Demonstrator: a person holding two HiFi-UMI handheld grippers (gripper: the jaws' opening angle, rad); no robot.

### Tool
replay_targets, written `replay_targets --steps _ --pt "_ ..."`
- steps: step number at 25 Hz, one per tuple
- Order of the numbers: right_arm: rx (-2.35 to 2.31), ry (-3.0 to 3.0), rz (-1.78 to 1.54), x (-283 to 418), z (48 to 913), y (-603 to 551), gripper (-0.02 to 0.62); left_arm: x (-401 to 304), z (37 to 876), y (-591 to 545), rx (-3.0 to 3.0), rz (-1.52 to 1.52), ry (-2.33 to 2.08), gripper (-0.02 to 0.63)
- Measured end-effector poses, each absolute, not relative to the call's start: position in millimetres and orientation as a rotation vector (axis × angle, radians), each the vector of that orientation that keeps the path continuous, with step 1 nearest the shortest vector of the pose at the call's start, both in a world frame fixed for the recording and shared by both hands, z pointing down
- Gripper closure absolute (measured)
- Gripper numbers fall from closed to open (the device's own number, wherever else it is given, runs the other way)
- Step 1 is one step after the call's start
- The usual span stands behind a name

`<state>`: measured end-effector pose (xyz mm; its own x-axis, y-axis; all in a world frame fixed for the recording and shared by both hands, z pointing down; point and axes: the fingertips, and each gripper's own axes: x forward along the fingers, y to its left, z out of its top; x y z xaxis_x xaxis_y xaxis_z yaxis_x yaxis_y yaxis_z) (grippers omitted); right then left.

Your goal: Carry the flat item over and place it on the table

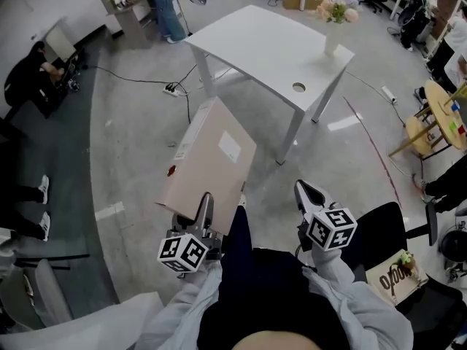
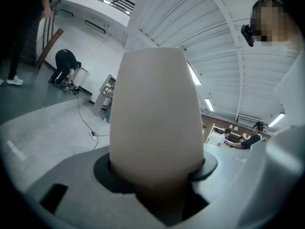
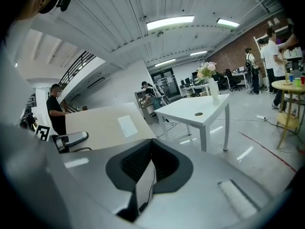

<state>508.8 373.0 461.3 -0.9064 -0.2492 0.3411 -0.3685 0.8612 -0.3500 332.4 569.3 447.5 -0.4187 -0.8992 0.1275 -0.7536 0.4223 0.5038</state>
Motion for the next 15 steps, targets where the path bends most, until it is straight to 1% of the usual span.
replay_targets --steps 10,15 --pt "0.493 -2.788 0.539 387 424 281 0.584 213 413 470 1.492 -0.576 -2.282 0.341" --pt "0.523 -2.794 0.547 332 419 250 0.584 153 405 431 1.545 -0.575 -2.265 0.341"
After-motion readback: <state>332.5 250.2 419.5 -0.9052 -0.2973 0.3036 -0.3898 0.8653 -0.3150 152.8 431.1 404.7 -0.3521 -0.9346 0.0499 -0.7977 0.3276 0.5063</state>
